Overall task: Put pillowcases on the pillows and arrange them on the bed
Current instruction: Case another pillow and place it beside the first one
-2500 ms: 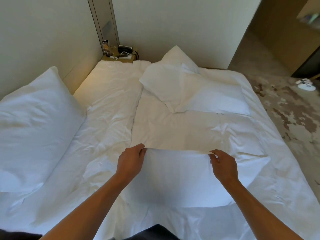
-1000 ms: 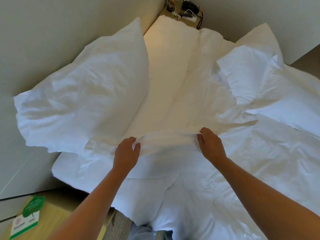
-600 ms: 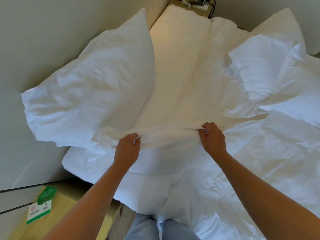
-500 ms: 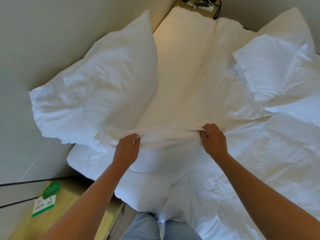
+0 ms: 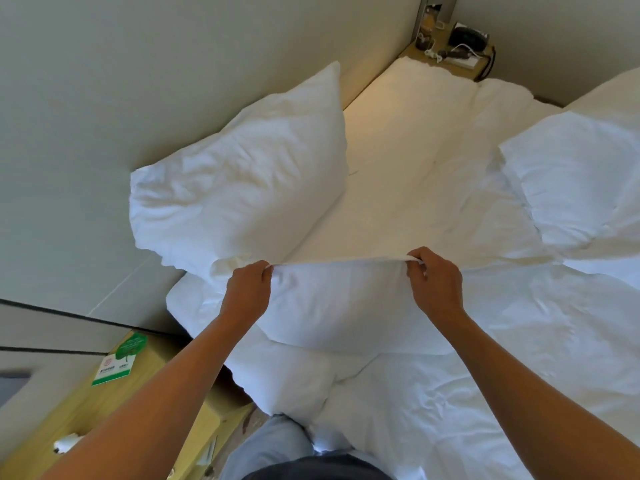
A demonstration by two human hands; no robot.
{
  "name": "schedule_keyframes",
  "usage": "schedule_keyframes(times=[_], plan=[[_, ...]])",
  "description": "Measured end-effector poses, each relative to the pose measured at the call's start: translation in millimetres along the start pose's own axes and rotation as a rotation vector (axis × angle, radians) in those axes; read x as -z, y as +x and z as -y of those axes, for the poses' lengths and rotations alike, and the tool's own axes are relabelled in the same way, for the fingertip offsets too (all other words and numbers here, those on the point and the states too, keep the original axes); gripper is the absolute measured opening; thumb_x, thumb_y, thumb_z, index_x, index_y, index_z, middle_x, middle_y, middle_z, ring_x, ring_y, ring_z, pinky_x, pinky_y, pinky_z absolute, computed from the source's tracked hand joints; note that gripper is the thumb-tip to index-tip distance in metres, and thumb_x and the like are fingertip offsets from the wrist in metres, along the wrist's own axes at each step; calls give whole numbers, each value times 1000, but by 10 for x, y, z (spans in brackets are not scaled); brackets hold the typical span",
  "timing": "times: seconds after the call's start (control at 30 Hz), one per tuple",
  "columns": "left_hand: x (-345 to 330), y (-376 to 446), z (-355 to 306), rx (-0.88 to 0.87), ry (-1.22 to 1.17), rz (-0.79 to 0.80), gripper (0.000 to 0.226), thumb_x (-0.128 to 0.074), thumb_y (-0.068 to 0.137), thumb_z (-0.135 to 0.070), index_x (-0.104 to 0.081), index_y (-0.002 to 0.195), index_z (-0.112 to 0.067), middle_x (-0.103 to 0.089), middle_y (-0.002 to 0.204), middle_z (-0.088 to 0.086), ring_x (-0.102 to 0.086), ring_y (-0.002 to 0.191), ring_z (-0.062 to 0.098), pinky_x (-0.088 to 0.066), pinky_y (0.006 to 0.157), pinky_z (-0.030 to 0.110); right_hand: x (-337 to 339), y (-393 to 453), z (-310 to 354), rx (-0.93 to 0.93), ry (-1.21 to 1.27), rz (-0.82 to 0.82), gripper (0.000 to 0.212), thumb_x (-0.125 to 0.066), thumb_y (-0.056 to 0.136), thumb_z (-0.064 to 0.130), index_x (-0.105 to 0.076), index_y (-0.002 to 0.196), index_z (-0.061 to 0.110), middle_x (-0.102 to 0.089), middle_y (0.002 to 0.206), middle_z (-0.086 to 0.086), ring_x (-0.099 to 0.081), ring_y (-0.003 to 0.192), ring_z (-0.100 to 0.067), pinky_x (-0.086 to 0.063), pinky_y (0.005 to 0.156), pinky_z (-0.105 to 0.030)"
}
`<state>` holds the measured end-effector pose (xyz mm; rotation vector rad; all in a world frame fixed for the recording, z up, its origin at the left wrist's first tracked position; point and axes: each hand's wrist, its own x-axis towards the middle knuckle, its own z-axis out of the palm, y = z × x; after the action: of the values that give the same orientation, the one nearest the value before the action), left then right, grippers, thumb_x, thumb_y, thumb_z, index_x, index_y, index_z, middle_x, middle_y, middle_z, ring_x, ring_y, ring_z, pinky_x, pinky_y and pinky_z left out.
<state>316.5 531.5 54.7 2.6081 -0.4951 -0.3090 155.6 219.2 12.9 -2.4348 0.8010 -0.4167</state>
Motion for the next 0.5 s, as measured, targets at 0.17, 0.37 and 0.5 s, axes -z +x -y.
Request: schedule_keyframes(times=[0.17,0.37,0.5], plan=[[211,10,-76,7,15,-122,34,-41,106,-18,-57,77,-6,-56,61,6,-54,61,28,-39,57,36,124,319,241,64,40,-24,11,-63,100,16,-74,99,19,-72,78,4,-61,68,-15,-37,60,-14],[485,4,3,75,-47,-262,37,-44,105,-20,-47,69,-12,-51,56,0,-47,53,16,-34,50,29,212,946,811,229,86,-55,15,-65,97,14,-78,104,13,-78,89,-6,-70,80,-25,-52,73,-31],[626,46,18,110,-75,-303,39,-45,105,-19,-45,66,-15,-49,54,-2,-45,51,13,-35,52,24,148,1341,1092,288,80,-53,16,-64,97,18,-78,105,15,-79,92,-6,-70,82,-26,-56,77,-35]])
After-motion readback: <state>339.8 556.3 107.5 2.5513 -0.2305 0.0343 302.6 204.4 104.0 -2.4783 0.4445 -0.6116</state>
